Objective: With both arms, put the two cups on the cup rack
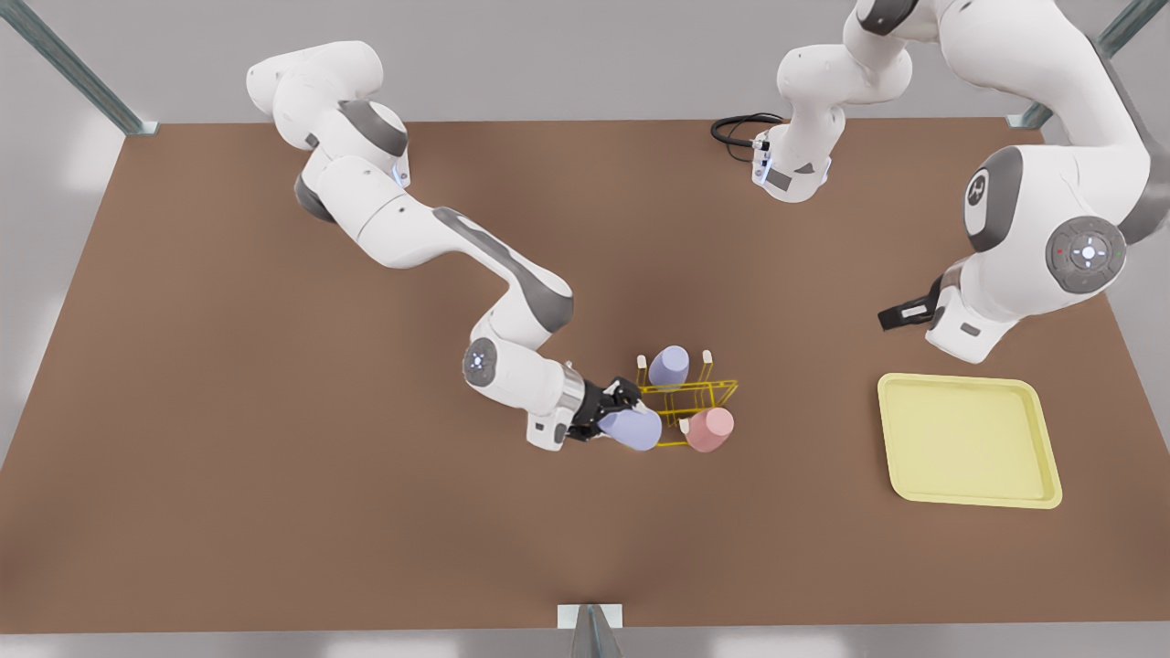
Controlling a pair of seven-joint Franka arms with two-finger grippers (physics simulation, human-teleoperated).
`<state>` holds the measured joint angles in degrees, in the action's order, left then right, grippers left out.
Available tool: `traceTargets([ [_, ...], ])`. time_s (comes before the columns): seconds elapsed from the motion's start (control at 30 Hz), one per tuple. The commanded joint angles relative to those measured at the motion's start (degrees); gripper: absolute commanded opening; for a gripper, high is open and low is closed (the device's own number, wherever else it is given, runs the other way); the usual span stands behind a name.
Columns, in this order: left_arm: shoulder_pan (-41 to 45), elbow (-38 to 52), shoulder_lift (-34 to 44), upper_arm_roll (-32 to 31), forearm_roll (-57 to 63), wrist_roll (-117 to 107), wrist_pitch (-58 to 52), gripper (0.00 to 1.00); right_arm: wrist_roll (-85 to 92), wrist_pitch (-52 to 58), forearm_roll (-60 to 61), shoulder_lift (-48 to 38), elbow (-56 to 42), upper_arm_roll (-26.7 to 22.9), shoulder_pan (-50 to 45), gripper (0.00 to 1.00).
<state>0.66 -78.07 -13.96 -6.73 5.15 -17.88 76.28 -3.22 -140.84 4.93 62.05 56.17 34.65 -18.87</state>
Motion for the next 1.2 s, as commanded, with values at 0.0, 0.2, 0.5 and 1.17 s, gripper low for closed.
traceTargets([
  [0.0, 0.1, -0.5, 0.3, -2.1, -0.1, 20.0, -2.7, 1.00, -1.1, 0.0, -0.1, 0.0, -0.2, 0.1, -0.6, 0.84],
  [0.2, 0.0, -0.6, 1.4, -2.6, 0.0, 16.4, -3.1, 1.00, -1.0, -0.1, -0.1, 1.1, -1.0, 0.0, -1.1, 1.00],
  [0.5, 0.1, -0.4, 1.4, -2.6, 0.3, 16.1, -4.3, 1.00, -0.8, 5.2, 1.6, 0.9, -5.6, 0.0, -0.6, 1.00],
  [1.17, 0.3, -0.1, 1.0, -2.6, 1.6, 14.9, -3.0, 1.00, 8.3, 52.5, -14.1, -54.2, 26.4, -24.0, 24.3, 1.00],
])
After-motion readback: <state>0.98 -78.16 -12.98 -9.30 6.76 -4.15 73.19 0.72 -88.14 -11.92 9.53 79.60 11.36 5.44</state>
